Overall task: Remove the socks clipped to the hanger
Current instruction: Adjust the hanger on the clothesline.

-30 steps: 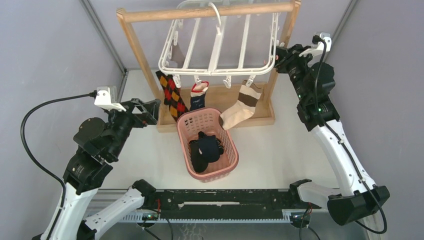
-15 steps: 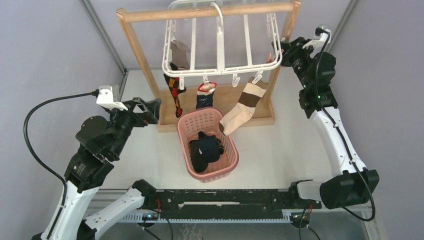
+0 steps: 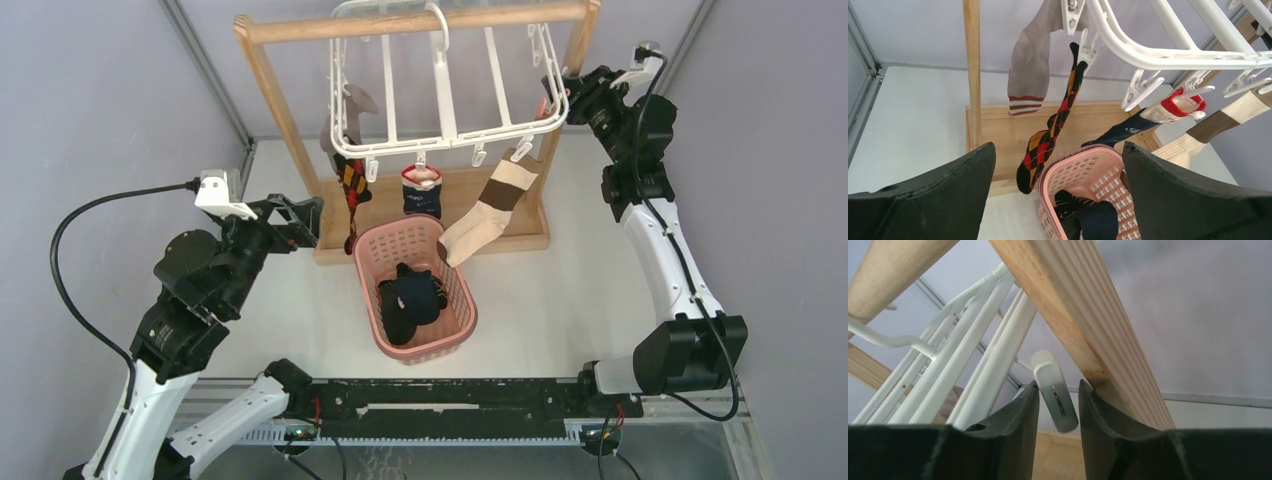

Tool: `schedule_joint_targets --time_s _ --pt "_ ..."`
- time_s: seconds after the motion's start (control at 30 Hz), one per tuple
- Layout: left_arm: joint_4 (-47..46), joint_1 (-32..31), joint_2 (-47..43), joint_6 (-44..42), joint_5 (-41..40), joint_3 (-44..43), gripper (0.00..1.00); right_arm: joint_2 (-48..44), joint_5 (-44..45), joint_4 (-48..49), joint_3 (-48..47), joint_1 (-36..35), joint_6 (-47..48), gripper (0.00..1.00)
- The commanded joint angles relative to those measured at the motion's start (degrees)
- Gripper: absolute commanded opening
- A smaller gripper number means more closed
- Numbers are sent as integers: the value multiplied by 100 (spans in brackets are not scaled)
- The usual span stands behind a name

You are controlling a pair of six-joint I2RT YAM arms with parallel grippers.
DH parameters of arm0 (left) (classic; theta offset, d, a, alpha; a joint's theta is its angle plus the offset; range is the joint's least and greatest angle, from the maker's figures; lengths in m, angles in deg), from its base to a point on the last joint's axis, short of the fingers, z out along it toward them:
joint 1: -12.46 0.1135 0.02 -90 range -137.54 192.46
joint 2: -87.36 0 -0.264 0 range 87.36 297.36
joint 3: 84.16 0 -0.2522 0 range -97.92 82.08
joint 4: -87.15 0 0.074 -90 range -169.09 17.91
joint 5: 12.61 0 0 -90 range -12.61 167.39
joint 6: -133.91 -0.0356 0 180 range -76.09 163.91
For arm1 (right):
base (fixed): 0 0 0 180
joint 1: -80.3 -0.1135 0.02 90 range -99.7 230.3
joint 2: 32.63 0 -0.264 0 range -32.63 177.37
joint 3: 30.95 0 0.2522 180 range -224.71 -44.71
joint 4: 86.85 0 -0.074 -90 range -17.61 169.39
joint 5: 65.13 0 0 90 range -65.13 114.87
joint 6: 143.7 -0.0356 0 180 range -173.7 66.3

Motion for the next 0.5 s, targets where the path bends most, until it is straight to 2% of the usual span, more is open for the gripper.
schedule_joint_targets --time_s 0.0,0.07,0.2,0.47 --pt "-53 -20 17 -111 -78 -151 100 67 -189 308 -250 208 -176 47" --pt "-48 -21 17 -102 -76 -146 100 30 -289 297 -252 211 -215 57" --pt "-45 -21 4 -73 -59 -146 100 -124 -383 106 -243 293 -225 69" --pt "-17 -17 -33 -7 27 -155 100 -637 -352 -349 72 452 -222 82"
